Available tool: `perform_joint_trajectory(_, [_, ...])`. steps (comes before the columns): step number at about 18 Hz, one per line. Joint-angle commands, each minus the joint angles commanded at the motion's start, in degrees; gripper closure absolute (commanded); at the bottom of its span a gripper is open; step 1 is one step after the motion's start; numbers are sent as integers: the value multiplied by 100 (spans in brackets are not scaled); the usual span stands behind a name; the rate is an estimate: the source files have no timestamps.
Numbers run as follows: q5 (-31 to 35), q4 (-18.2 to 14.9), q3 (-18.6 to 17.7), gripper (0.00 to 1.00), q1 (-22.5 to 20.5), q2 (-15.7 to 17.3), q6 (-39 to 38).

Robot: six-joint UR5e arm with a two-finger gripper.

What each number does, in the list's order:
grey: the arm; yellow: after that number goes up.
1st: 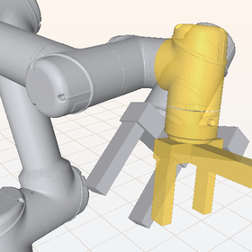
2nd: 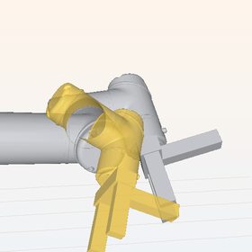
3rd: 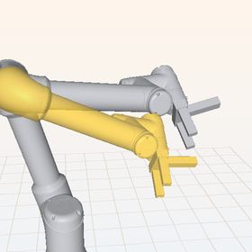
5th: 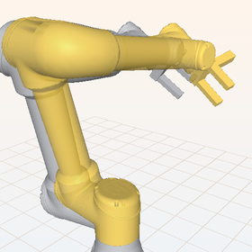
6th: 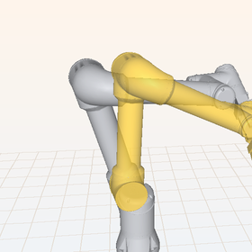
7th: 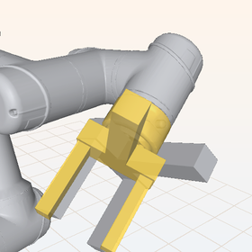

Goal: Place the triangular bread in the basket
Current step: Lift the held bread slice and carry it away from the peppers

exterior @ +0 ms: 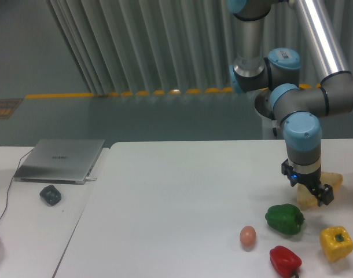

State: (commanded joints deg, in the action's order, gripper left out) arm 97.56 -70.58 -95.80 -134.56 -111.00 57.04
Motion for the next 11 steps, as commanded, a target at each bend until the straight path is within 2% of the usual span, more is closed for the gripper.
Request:
perform_joint_trajectory(2, [44, -9, 0, 0, 9, -9, 44])
perform_joint_trajectory(7, [237, -26, 0, 14, 9, -18, 237])
perform_joint_trajectory(11, [308, -53, 26, 43, 9, -9, 334])
